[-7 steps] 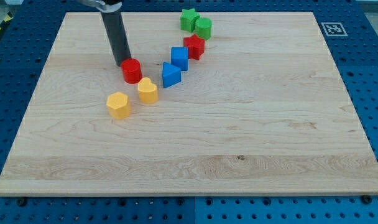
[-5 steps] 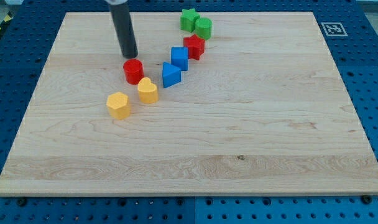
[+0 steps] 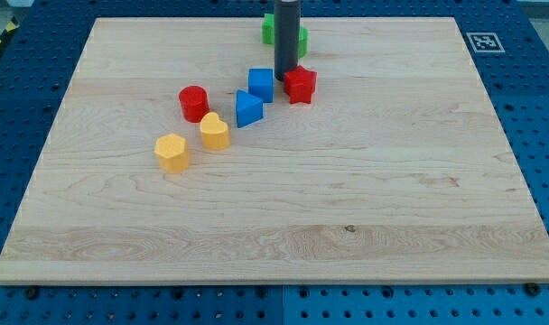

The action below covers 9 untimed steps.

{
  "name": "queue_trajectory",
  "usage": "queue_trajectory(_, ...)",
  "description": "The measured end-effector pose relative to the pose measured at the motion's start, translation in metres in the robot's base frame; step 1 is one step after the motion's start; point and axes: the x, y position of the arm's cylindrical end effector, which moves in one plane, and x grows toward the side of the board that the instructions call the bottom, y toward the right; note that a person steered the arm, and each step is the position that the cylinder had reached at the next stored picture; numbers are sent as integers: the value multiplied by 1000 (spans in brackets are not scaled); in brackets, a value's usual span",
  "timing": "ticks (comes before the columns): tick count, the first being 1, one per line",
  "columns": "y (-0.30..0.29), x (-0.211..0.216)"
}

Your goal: Move the red star towards the center

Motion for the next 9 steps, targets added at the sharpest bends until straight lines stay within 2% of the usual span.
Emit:
queue_trajectory(2,36,36)
queue_trajectory(5,118,40)
queue_trajectory(6,125,61)
queue_trajectory(9,108,65)
